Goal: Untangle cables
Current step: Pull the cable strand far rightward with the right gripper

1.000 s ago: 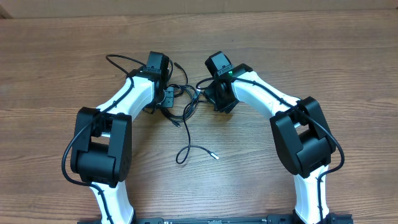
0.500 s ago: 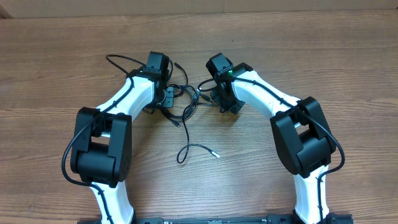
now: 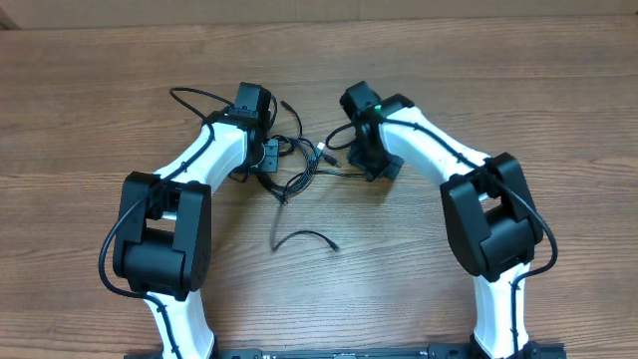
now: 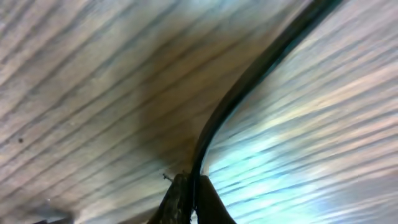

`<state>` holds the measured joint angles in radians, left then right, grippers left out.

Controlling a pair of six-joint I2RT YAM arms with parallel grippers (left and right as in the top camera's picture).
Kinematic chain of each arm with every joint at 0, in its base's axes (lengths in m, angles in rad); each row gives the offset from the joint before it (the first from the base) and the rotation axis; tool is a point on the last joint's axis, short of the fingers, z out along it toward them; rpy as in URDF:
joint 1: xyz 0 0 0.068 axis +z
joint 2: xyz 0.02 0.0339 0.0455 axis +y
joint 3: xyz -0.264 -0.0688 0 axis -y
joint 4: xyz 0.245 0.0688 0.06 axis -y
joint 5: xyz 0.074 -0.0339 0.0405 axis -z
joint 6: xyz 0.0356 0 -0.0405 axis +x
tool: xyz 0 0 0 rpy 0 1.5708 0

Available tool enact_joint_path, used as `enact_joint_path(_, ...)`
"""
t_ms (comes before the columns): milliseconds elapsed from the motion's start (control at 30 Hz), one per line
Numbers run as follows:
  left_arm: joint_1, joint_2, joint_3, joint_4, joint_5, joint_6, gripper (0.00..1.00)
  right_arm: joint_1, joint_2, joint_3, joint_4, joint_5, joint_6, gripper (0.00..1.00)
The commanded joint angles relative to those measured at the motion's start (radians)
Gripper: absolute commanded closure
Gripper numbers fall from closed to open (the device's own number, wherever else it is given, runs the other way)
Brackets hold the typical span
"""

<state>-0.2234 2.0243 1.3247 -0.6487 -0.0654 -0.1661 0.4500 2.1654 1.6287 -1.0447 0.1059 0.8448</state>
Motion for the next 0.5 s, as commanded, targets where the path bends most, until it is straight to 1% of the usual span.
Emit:
enact_joint_path(0,0.005,0.068,-0.047,-0.008,-0.039,-0.014,0.89,-0.05,-0.084,0.093,-0.061,0.026,-0.176,0.96)
enact_joint_path(100,0.005,0.068,-0.047,-0.008,-0.039,-0.014,0.89,-0.099,-0.14,0.131,-0.111,0.026,-0.234,0.96)
enact_joint_path(333,0.005,0.068,-0.047,-0.008,-0.039,-0.014,0.89,-0.266,-0.296,0.136,-0.198,0.02,-0.253,0.96)
enact_joint_path(467,0.005,0.068,-0.047,-0.008,-0.039,-0.014,0.89,-0.361,-0.375,0.136,-0.218,-0.032,-0.332,0.96)
